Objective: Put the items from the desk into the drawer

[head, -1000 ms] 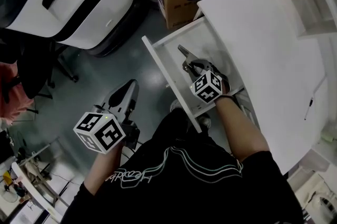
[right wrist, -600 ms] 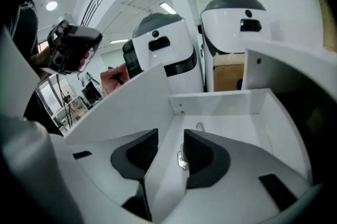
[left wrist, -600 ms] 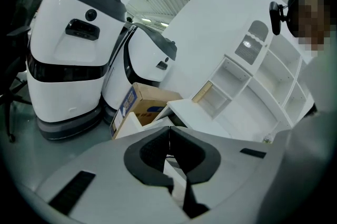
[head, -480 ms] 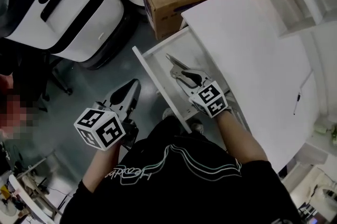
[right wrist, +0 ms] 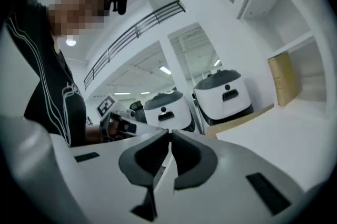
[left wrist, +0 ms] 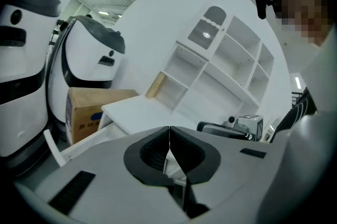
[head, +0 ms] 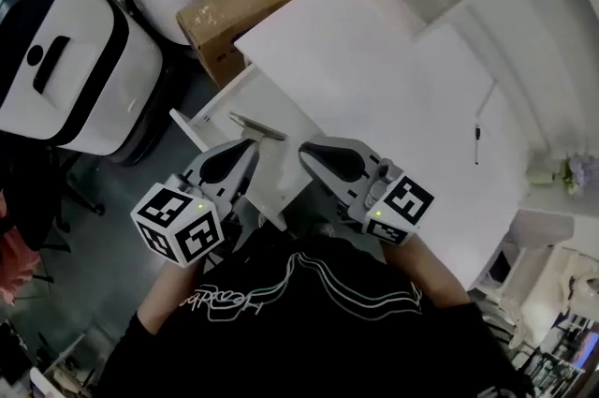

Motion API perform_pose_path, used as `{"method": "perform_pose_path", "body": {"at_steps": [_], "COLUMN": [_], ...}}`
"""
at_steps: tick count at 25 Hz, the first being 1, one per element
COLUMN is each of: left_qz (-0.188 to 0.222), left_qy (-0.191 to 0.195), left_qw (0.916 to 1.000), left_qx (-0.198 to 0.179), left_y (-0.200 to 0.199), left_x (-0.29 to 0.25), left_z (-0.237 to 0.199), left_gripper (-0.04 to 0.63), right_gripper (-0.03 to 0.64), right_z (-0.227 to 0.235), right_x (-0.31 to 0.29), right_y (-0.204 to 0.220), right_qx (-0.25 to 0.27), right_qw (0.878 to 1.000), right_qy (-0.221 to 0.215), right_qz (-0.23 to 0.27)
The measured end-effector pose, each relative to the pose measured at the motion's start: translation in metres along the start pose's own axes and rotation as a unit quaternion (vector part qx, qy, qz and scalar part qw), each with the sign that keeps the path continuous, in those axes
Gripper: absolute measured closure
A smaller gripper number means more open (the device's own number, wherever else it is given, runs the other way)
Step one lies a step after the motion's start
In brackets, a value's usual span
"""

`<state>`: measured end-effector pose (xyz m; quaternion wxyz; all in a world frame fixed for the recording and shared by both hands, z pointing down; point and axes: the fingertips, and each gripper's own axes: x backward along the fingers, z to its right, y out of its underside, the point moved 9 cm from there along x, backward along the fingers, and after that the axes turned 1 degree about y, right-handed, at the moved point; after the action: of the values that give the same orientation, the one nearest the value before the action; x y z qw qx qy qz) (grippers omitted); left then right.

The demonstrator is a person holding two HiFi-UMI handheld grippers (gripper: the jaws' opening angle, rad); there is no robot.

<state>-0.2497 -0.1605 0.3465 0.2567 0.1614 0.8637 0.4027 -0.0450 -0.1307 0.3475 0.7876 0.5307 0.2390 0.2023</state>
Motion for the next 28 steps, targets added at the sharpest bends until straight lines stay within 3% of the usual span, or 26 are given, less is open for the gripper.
{"method": "perform_pose_path", "body": {"at_steps": [6, 11, 15, 21, 28], "left_qz": [-0.024, -0.044, -0.064, -0.089, -0.105], "left_qy": [0.054, 0.087, 0.107, 0.116, 0.107], "left_qw": [0.9976, 0.9939, 0.9904, 0.9864, 0.9849], "left_qx": [-0.037, -0.053, -0.06, -0.075, -0.086], "left_y": [-0.003, 0.011, 0.028, 0.049, 0.065], "left_x": [-0.055, -0.099, -0.135, -0.174, -0.197], "left_z": [0.084, 0.152, 0.197, 0.247, 0.275], "left_gripper": [0.574, 0.574, 0.574, 0.574, 0.574], "right_gripper": [0.568, 0.565, 0.558, 0.448, 0.406], "right_z": [-0.007, 0.01, 0.027, 0.064, 0.133], "right_x": [0.111, 0.217, 0.293, 0.376, 0.437], "right_y": [-0.024, -0.018, -0.008, 0.009, 0.049], "right_qx": [0.021, 0.0, -0.002, 0.016, 0.019], "right_qw": [0.996, 0.985, 0.967, 0.942, 0.901], "right_qy": [0.065, 0.159, 0.245, 0.332, 0.433], "right_qz": [0.055, 0.069, 0.074, 0.052, -0.011]}}
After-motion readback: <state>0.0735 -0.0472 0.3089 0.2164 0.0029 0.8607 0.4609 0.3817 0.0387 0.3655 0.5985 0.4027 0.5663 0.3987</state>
